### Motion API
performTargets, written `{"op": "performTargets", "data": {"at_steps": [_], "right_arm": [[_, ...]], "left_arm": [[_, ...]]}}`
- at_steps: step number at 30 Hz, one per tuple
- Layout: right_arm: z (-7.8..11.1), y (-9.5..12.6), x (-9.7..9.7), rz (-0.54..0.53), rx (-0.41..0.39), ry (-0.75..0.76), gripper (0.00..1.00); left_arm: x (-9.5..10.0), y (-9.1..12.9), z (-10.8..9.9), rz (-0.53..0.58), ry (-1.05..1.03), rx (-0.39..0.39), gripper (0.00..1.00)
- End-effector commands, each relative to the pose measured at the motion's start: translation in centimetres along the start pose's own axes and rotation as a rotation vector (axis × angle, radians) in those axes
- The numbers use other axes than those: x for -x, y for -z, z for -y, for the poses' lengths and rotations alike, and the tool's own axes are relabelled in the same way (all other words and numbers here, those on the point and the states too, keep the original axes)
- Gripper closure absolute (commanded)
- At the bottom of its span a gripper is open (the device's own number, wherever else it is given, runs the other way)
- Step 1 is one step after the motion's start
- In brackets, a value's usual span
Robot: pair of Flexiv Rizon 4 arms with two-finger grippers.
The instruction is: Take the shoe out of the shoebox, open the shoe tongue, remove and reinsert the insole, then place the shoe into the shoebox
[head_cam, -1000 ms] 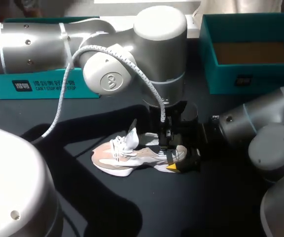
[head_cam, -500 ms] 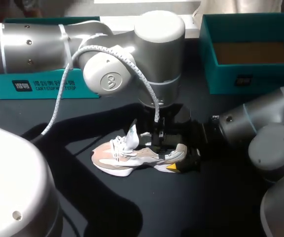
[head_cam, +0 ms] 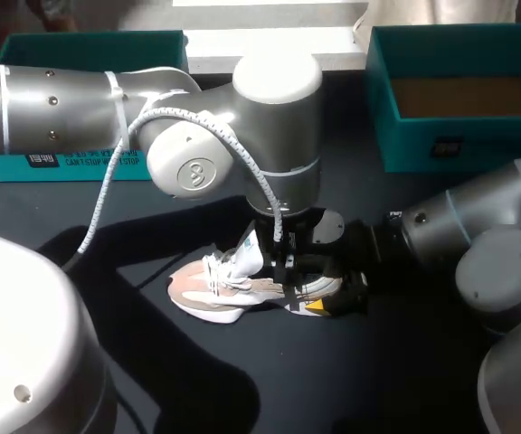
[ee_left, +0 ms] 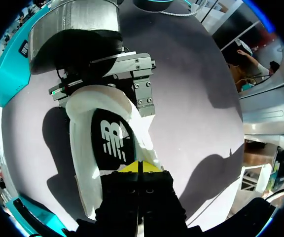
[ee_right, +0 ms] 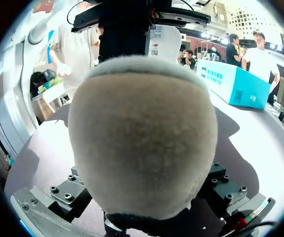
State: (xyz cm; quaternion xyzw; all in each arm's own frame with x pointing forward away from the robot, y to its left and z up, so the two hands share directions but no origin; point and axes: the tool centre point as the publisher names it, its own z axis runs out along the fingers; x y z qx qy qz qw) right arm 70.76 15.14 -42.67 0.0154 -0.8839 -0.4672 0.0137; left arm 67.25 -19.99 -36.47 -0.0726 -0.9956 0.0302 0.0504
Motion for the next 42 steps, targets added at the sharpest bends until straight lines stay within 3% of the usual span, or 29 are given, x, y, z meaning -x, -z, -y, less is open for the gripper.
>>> {"op": "performTargets", "data": {"at_steps": [1, 5, 8, 10, 15, 22, 28, 32, 35, 37, 39, 42], "right_arm": [[0.3, -0.2, -0.1, 0.000, -0.006, -0.001, 1.00], [0.3, -0.2, -0.1, 0.000, -0.006, -0.001, 1.00], [0.3, -0.2, -0.1, 0.000, -0.006, -0.001, 1.00], [0.3, -0.2, -0.1, 0.000, -0.006, -0.001, 1.00], [0.3, -0.2, -0.1, 0.000, -0.006, -0.001, 1.00], [0.3, -0.2, -0.1, 0.000, -0.006, -0.001, 1.00], [0.3, -0.2, -0.1, 0.000, -0.006, -0.001, 1.00], [0.3, -0.2, -0.1, 0.000, -0.006, -0.001, 1.00], [0.3, -0.2, -0.1, 0.000, -0.006, -0.001, 1.00], [0.3, -0.2, -0.1, 0.000, -0.006, -0.001, 1.00], [0.3, -0.2, -0.1, 0.000, -0.006, -0.001, 1.00], [0.3, -0.2, -0.1, 0.000, -0.006, -0.001, 1.00]], "left_arm": [[-0.5, -0.4, -0.2, 0.011, -0.007, -0.007, 1.00], [-0.4, -0.8, -0.4, 0.018, -0.007, -0.013, 1.00], [0.1, -1.0, -0.9, 0.029, 0.010, -0.016, 0.91], [0.3, -1.0, -1.1, 0.047, 0.009, -0.006, 0.78], [0.8, -1.5, -1.2, 0.075, 0.004, 0.000, 0.67], [1.4, -2.0, -1.2, 0.117, 0.014, -0.014, 0.68], [1.8, -2.8, -0.9, 0.182, 0.025, -0.030, 0.57], [1.9, -3.8, -0.6, 0.194, 0.033, -0.033, 0.63], [2.1, -4.6, -0.6, 0.188, 0.038, -0.032, 0.74], [2.4, -4.9, -0.6, 0.178, 0.041, -0.035, 0.83], [2.7, -5.0, -0.7, 0.173, 0.046, -0.034, 1.00], [3.0, -4.7, -0.8, 0.170, 0.051, -0.035, 1.00]]}}
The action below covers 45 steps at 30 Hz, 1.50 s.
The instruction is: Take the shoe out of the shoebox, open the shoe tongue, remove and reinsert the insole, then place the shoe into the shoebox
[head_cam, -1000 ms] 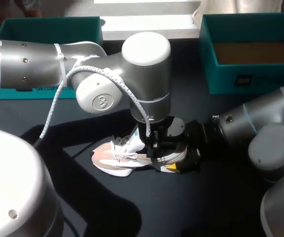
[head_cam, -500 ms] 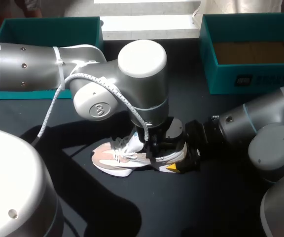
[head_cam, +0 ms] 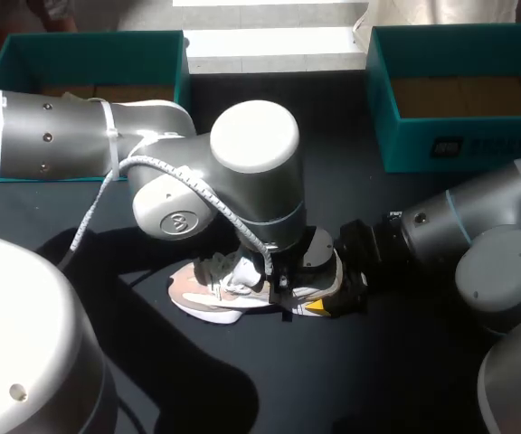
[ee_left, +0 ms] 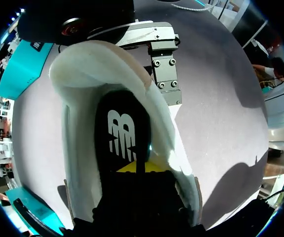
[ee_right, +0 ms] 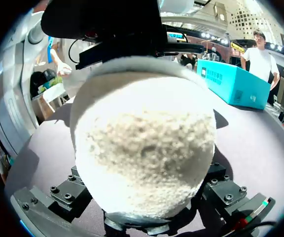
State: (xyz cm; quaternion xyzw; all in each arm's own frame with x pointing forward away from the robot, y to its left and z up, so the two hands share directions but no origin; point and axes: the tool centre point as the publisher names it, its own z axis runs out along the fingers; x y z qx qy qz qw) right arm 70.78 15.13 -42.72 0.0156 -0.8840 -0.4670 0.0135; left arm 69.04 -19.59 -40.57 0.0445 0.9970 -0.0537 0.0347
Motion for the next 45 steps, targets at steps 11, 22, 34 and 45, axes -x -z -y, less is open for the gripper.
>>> {"op": "performTargets", "data": {"at_steps": [11, 22, 34, 45], "right_arm": [[0.3, -0.2, -0.1, 0.000, -0.006, -0.002, 1.00], [0.3, -0.2, -0.1, 0.000, -0.006, -0.002, 1.00], [0.3, -0.2, -0.1, 0.000, -0.006, -0.002, 1.00], [0.3, -0.2, -0.1, 0.000, -0.006, -0.002, 1.00]], "left_arm": [[1.0, 3.3, -1.1, -0.015, 0.018, -0.019, 1.00], [0.4, 6.3, -2.5, -0.089, 0.035, -0.075, 1.00], [0.0, 9.4, -1.9, -0.150, 0.024, -0.161, 1.00], [0.2, 10.3, 3.8, -0.148, -0.056, -0.191, 1.00]]}}
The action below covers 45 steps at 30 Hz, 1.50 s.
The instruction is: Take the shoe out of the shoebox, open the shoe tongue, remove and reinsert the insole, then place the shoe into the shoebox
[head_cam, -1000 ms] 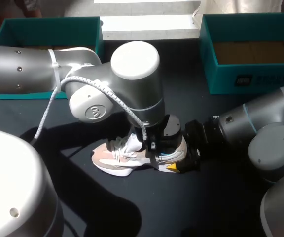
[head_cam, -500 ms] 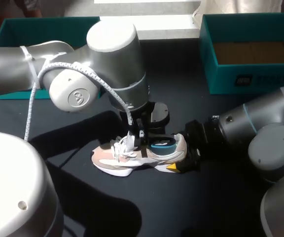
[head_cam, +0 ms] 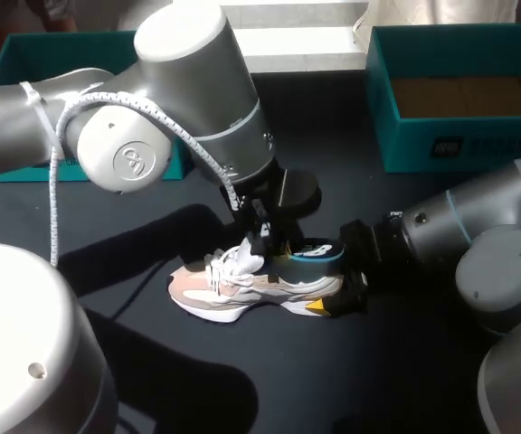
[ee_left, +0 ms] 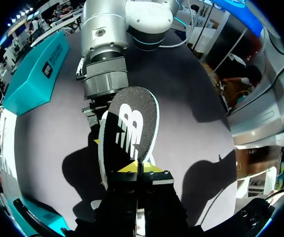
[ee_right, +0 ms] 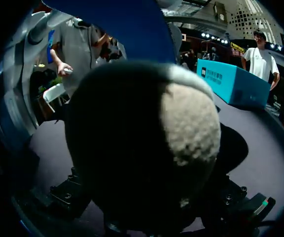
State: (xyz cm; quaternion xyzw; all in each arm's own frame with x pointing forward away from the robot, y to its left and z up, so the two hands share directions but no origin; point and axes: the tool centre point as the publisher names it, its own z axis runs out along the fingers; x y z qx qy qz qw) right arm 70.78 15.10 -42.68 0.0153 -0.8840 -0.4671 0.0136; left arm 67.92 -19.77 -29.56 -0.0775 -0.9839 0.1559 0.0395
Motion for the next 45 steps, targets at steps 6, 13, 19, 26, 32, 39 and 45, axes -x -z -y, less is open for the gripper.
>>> {"op": "performTargets", "data": {"at_steps": [6, 13, 19, 26, 32, 39, 45], "right_arm": [[0.3, -0.2, -0.1, 0.000, -0.006, -0.001, 1.00], [0.3, -0.2, -0.1, 0.000, -0.006, -0.001, 1.00], [0.3, -0.2, -0.1, 0.000, -0.006, -0.001, 1.00], [0.3, -0.2, -0.1, 0.000, -0.006, -0.001, 1.00], [0.3, -0.2, -0.1, 0.000, -0.006, -0.001, 1.00], [0.3, -0.2, -0.1, 0.000, -0.006, -0.001, 1.00], [0.3, -0.2, -0.1, 0.000, -0.006, -0.001, 1.00]], "left_arm": [[0.7, -1.4, 4.6, 0.006, -0.043, -0.002, 1.00], [-0.6, -1.0, 5.1, 0.125, -0.105, -0.017, 0.27], [-1.5, 0.0, 4.2, 0.246, -0.093, -0.014, 0.03], [-1.1, 0.0, 2.8, 0.386, -0.017, -0.024, 0.05], [0.4, -0.5, 2.3, 0.440, 0.035, -0.045, 0.20], [1.3, -1.2, 2.4, 0.463, 0.079, -0.085, 0.39], [1.2, -2.1, 2.5, 0.502, 0.110, -0.134, 0.51]]}}
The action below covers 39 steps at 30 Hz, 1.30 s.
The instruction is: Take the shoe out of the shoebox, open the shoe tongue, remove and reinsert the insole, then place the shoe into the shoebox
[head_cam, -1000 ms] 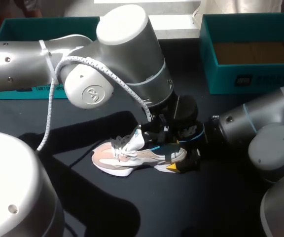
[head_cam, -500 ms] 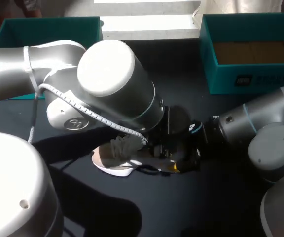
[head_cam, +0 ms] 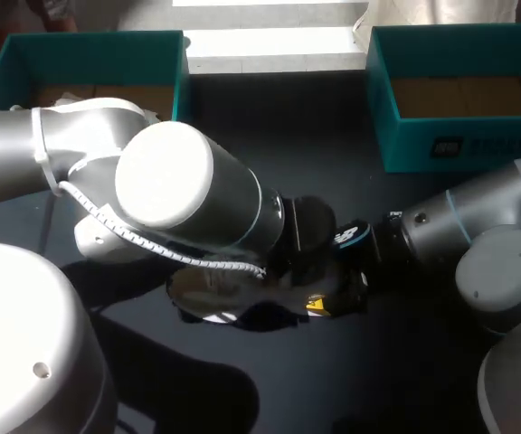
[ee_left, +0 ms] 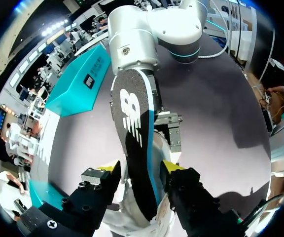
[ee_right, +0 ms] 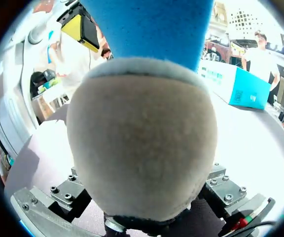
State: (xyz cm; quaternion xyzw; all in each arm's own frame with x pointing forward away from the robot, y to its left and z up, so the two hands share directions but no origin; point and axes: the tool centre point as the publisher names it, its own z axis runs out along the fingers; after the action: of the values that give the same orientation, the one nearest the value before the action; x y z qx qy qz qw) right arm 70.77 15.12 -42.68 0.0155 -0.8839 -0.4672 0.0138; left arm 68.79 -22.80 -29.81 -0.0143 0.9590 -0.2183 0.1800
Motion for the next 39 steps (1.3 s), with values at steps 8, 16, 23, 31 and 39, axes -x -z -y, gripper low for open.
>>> {"op": "performTargets", "data": {"at_steps": [8, 16, 23, 31, 39], "right_arm": [[0.3, -0.2, -0.1, 0.000, -0.006, -0.001, 1.00], [0.3, -0.2, -0.1, 0.000, -0.006, -0.001, 1.00], [0.3, -0.2, -0.1, 0.000, -0.006, -0.001, 1.00], [0.3, -0.2, -0.1, 0.000, -0.006, -0.001, 1.00], [0.3, -0.2, -0.1, 0.000, -0.006, -0.001, 1.00]], "left_arm": [[-1.1, -1.0, 0.0, 0.051, 0.040, -0.083, 0.56], [-0.7, -1.7, 0.3, 0.045, 0.055, -0.098, 0.84], [-1.2, -1.3, 0.2, 0.044, 0.052, -0.105, 1.00], [-1.3, 0.5, 0.6, -0.011, 0.069, -0.132, 1.00], [-0.7, 3.4, 2.3, -0.122, 0.093, -0.188, 1.00]]}}
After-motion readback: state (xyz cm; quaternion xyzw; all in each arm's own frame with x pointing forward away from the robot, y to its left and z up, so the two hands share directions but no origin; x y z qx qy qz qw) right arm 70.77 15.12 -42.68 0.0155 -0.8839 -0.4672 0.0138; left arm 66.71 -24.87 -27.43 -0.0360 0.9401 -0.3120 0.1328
